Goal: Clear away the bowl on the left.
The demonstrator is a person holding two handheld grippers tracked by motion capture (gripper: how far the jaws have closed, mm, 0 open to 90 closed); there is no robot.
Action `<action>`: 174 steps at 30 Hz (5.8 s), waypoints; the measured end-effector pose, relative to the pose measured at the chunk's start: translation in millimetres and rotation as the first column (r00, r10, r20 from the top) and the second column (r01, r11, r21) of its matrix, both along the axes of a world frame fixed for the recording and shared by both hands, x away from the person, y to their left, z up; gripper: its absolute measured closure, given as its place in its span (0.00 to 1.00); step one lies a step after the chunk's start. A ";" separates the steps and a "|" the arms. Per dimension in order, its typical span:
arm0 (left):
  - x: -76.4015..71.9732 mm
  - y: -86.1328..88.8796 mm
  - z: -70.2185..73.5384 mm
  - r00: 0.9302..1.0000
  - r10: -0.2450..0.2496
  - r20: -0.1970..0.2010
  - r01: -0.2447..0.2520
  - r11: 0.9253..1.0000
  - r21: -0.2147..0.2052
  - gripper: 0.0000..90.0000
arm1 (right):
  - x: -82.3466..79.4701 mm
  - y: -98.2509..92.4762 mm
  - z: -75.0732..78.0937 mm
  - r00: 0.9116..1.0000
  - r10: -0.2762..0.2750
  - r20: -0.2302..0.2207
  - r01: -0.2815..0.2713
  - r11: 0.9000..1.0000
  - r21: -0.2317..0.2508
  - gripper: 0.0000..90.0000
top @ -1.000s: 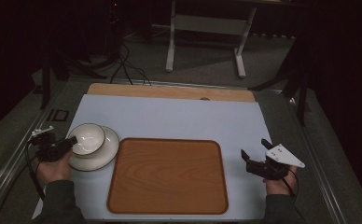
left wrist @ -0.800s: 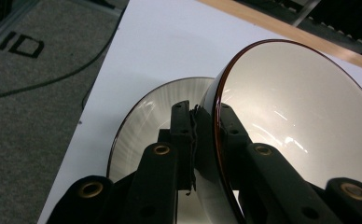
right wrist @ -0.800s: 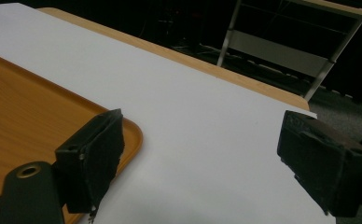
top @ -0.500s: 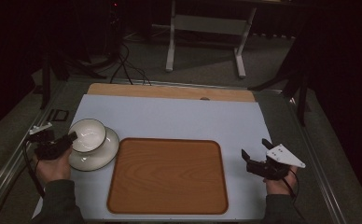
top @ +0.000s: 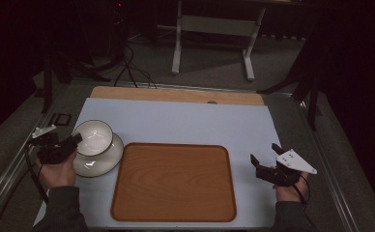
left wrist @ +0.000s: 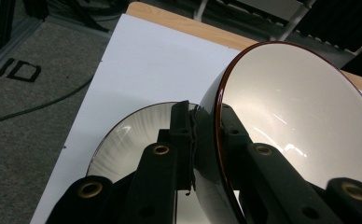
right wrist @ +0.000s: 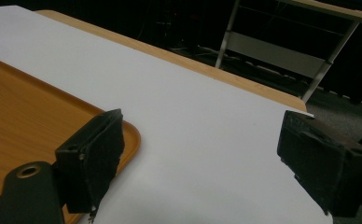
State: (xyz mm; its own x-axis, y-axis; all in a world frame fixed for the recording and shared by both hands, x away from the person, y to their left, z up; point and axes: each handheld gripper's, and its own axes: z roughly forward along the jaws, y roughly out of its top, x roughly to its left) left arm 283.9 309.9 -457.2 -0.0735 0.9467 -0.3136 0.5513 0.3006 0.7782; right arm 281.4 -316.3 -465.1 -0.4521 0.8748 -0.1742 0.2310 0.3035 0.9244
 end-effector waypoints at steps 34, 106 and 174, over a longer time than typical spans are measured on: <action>-1.9 -48.0 15.2 0.994 -0.107 0.029 0.105 0.993 0.053 0.89 | -0.3 -1.5 0.8 1.000 -0.008 0.010 0.007 1.000 0.006 0.16; 1.2 -109.6 16.2 0.962 -0.273 0.018 0.271 0.960 0.073 0.89 | -0.9 -2.5 1.7 1.000 -0.009 0.021 0.009 1.000 0.013 0.16; -6.2 -180.6 -10.4 0.883 -0.466 -0.060 0.469 0.879 0.084 0.89 | -1.6 -4.4 2.8 1.000 -0.008 0.030 0.007 1.000 0.022 0.16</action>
